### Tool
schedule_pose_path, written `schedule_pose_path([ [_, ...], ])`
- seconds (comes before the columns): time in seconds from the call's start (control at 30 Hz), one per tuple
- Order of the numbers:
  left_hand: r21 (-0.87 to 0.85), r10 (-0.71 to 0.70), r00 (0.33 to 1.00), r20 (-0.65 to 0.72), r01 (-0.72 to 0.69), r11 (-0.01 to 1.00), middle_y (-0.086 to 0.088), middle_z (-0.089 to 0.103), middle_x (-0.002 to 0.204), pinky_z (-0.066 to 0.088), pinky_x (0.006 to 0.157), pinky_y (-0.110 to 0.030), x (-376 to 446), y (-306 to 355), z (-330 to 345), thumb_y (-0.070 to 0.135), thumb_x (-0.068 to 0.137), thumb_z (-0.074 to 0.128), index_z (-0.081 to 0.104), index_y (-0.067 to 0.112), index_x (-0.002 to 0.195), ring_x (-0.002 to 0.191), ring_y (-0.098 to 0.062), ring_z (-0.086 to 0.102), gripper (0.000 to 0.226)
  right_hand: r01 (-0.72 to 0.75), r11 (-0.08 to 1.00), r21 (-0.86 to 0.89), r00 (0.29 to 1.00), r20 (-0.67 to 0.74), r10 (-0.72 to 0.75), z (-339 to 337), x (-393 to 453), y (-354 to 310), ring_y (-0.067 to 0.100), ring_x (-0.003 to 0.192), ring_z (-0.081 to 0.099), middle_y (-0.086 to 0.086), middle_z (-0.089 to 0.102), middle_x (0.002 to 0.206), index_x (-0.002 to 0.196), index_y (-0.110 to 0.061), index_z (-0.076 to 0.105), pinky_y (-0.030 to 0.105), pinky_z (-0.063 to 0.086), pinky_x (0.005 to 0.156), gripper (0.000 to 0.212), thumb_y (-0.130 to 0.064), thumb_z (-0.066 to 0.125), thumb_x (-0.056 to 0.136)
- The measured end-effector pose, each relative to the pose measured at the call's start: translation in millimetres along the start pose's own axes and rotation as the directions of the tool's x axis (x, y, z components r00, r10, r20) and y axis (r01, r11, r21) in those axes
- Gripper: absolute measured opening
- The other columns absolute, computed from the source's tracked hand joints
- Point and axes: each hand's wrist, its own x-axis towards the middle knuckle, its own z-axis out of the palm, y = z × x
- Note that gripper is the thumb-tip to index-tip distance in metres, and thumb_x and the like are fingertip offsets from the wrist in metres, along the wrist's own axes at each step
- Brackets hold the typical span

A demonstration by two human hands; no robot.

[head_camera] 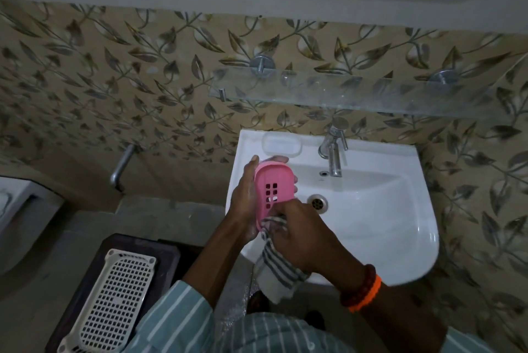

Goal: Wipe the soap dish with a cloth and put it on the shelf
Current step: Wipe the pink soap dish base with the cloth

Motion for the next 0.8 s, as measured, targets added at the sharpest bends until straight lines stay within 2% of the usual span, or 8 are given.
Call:
schedule_pose_path([
  [0.1,-0.127,0.022,1.000,0.015,-0.020,0.992,-0.025,0.070,0.105,0.051,0.090,-0.047,0.0,-4.0,5.3,0.056,0.100,0.037,0.069,0.015,0.120,0.088,-0.036,0.068,0.055,0.028,0.999,0.041,0.999,-0.043,-0.027,2.3,-0.4,0.8,0.011,0.075,0.064,-0.001,0.069,0.081,0.087,-0.013,0.071,0.029,0.057,0.067,0.012,-0.011,0.059,0.086],
  [0.17,-0.135,0.009,1.000,0.009,-0.007,0.991,-0.026,0.069,0.107,0.054,0.085,-0.043,-0.4,-7.9,8.2,0.056,0.100,0.037,0.068,0.016,0.122,0.088,-0.035,0.069,0.055,0.080,0.997,-0.012,0.991,-0.107,-0.081,0.1,0.3,-0.3,0.013,0.078,0.064,0.000,0.071,0.084,0.089,-0.013,0.072,0.033,0.056,0.072,0.010,-0.013,0.063,0.085],
  [0.27,-0.121,-0.016,1.000,-0.001,0.016,0.993,-0.023,0.067,0.114,0.054,0.090,-0.042,-4.3,-15.1,12.3,0.056,0.100,0.038,0.069,0.015,0.125,0.096,-0.031,0.068,0.057,0.093,0.993,-0.075,0.978,-0.181,-0.106,-11.5,9.3,-7.3,0.020,0.087,0.064,0.007,0.072,0.093,0.098,-0.010,0.071,0.030,0.050,0.079,0.012,-0.011,0.065,0.087],
  [0.4,-0.131,0.030,0.999,0.034,-0.025,0.991,-0.023,0.070,0.104,0.057,0.083,-0.043,-4.6,-4.2,8.3,0.053,0.102,0.036,0.070,0.015,0.118,0.090,-0.033,0.068,0.053,0.089,0.996,-0.021,0.987,-0.135,-0.091,-6.9,-1.3,-10.3,0.008,0.075,0.065,-0.003,0.071,0.082,0.090,-0.016,0.071,0.019,0.054,0.065,0.011,-0.011,0.065,0.083],
  [0.5,-0.104,0.043,0.997,0.067,-0.036,0.994,-0.022,0.070,0.101,0.055,0.083,-0.044,-6.3,5.0,6.2,0.054,0.103,0.031,0.069,0.016,0.116,0.088,-0.033,0.067,0.055,0.069,0.980,-0.185,0.994,-0.071,-0.083,-2.3,-8.7,2.7,0.013,0.080,0.064,-0.004,0.067,0.093,0.095,-0.021,0.065,0.031,0.058,0.069,0.012,-0.019,0.065,0.083],
  [0.6,-0.088,0.037,0.995,0.098,-0.029,0.996,-0.018,0.071,0.098,0.054,0.082,-0.040,-6.2,7.7,7.0,0.059,0.101,0.030,0.069,0.018,0.115,0.086,-0.029,0.068,0.058,0.044,0.945,-0.324,0.988,-0.127,-0.090,-16.4,-1.8,8.1,0.020,0.080,0.066,0.002,0.067,0.097,0.097,-0.017,0.062,0.038,0.060,0.071,0.012,-0.019,0.066,0.087],
  [0.7,-0.076,0.046,0.993,0.105,-0.038,0.996,-0.019,0.072,0.101,0.055,0.082,-0.041,-6.7,9.8,7.7,0.060,0.099,0.031,0.070,0.018,0.117,0.088,-0.030,0.069,0.060,0.104,0.939,-0.327,0.985,-0.100,-0.144,-12.3,-5.1,3.4,0.022,0.082,0.066,0.004,0.067,0.096,0.097,-0.013,0.063,0.036,0.058,0.071,0.009,-0.016,0.064,0.088],
  [0.8,-0.084,0.073,0.991,0.108,-0.064,0.994,-0.022,0.070,0.103,0.054,0.085,-0.043,-9.8,6.2,9.2,0.060,0.096,0.037,0.069,0.017,0.118,0.091,-0.032,0.068,0.058,0.157,0.974,-0.166,0.981,-0.092,-0.174,-7.4,-8.2,-1.0,0.010,0.078,0.062,0.003,0.070,0.088,0.092,-0.011,0.067,0.022,0.052,0.068,0.008,-0.017,0.064,0.089],
])
